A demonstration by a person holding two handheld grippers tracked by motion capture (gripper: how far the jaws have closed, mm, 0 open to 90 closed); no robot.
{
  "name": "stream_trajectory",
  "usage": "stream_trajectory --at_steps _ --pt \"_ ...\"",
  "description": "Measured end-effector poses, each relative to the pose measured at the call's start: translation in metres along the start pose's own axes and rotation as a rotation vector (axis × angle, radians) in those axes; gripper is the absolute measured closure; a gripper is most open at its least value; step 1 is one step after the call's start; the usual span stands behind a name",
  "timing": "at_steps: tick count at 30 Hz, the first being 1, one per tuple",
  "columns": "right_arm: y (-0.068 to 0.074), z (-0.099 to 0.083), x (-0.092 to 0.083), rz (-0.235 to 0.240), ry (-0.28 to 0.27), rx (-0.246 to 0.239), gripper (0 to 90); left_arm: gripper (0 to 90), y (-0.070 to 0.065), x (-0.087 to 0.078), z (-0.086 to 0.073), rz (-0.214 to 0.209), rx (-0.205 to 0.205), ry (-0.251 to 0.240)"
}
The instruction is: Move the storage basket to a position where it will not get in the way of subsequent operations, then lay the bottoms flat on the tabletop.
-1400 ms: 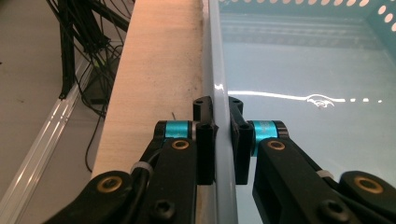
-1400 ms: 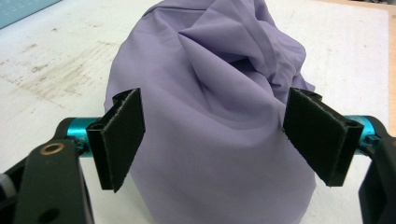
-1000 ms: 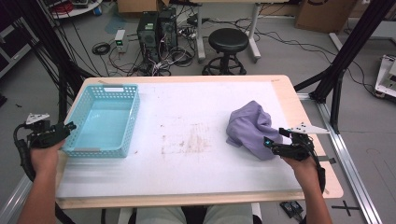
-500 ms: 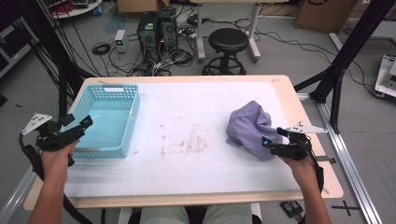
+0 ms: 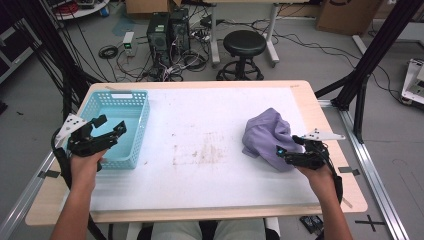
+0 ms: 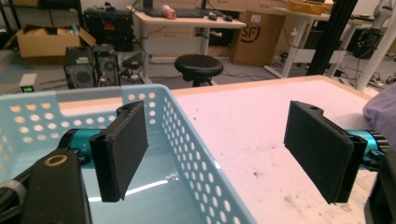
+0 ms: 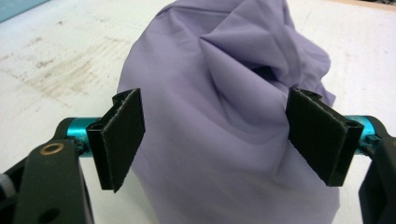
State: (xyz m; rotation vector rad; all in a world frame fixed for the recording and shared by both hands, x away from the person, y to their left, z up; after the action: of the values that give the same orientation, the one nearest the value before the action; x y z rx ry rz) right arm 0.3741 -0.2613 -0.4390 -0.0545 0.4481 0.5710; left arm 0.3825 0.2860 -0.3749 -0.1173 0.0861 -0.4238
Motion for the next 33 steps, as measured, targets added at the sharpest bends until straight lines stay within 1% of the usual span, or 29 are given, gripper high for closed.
stream_trajectory --at_steps 1,3,5,6,7,8,11,12,14,17,18,19,20,21,22,23,24,25,26,27,28,29,31,32,33 --pt "0.000 0.000 0.000 0.000 0.000 0.000 21.0 21.2 0.000 0.000 0.000 0.000 0.000 0.000" --pt "0.001 0.000 0.001 0.004 0.000 -0.002 21.0 21.2 -0.006 0.001 -0.002 -0.006 -0.008 -0.003" --pt "0.001 0.001 0.001 0.008 -0.004 0.000 21.0 21.2 -0.011 0.003 -0.004 -0.012 -0.008 0.003" --pt "0.001 0.001 0.002 0.010 -0.003 0.000 21.0 21.2 -0.014 0.006 -0.006 -0.023 -0.017 0.013" --pt "0.001 0.001 0.002 0.010 -0.003 0.000 21.0 21.2 -0.014 0.006 -0.006 -0.023 -0.017 0.013" --pt "0.000 0.001 0.002 0.007 -0.004 0.000 21.0 21.2 -0.016 0.007 -0.007 -0.026 -0.022 0.016" --pt "-0.001 0.001 0.003 0.008 -0.005 0.000 21.0 21.2 -0.021 0.011 -0.009 -0.036 -0.020 0.021" --pt "-0.002 0.002 0.003 0.003 -0.004 0.002 21.0 21.2 -0.025 0.014 -0.010 -0.042 -0.021 0.025" --pt "-0.004 0.001 0.004 -0.002 -0.002 0.005 21.0 21.2 -0.026 0.016 -0.011 -0.045 -0.020 0.029" --pt "-0.007 0.001 0.005 -0.005 0.001 0.010 21.0 21.2 -0.034 0.019 -0.013 -0.052 -0.023 0.033" --pt "-0.010 0.002 0.009 -0.013 0.000 0.014 21.0 21.2 -0.039 0.022 -0.015 -0.058 -0.022 0.032" --pt "-0.010 0.002 0.009 -0.013 0.000 0.014 21.0 21.2 -0.039 0.022 -0.015 -0.058 -0.022 0.032" --pt "-0.012 0.003 0.013 -0.018 0.006 0.016 21.0 21.2 -0.042 0.023 -0.016 -0.061 -0.026 0.031" --pt "-0.012 0.003 0.013 -0.018 0.006 0.016 21.0 21.2 -0.045 0.024 -0.017 -0.064 -0.027 0.031" --pt "-0.013 0.001 0.017 -0.033 0.015 0.011 21.0 21.2 -0.052 0.027 -0.020 -0.069 -0.029 0.031" --pt "-0.013 0.001 0.017 -0.033 0.015 0.011 21.0 21.2 -0.052 0.027 -0.020 -0.069 -0.029 0.031" --pt "-0.014 -0.001 0.021 -0.043 0.028 0.013 21.0 21.2 -0.057 0.030 -0.022 -0.073 -0.019 0.039" --pt "-0.014 -0.001 0.021 -0.043 0.028 0.013 21.0 21.2 -0.057 0.030 -0.022 -0.073 -0.019 0.039" --pt "-0.015 -0.002 0.022 -0.041 0.031 0.012 21.5 21.2 -0.059 0.032 -0.022 -0.075 -0.015 0.040" --pt "-0.015 -0.004 0.024 -0.031 0.049 0.011 24.5 21.2 -0.062 0.033 -0.023 -0.080 -0.022 0.037" --pt "-0.015 -0.005 0.023 -0.034 0.050 0.000 25.0 21.2 -0.066 0.036 -0.024 -0.086 -0.031 0.037" --pt "-0.015 -0.005 0.023 -0.034 0.050 0.000 25.0 21.2 -0.066 0.036 -0.024 -0.086 -0.031 0.037" --pt "-0.016 -0.007 0.020 -0.035 0.066 -0.023 29.1 21.2 -0.071 0.037 -0.026 -0.097 -0.024 0.044" --pt "-0.018 -0.011 0.019 -0.028 0.081 -0.025 33.9 21.2 -0.074 0.037 -0.028 -0.104 -0.017 0.056" --pt "-0.018 -0.011 0.019 -0.028 0.081 -0.025 33.9 21.2 -0.074 0.037 -0.028 -0.104 -0.017 0.056"
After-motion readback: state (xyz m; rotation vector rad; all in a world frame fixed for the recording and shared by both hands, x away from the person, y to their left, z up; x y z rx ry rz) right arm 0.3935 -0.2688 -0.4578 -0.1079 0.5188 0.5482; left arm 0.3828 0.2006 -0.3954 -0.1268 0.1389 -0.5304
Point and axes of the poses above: each handheld gripper's, and its own axes: x roughly forward along the jaws, z roughly out of its top, y roughly to its left, the point moved 7 cm from there along x, roughly forward along the jaws, and after that the axes turned 8 degrees about -y, right-handed, at the moved point
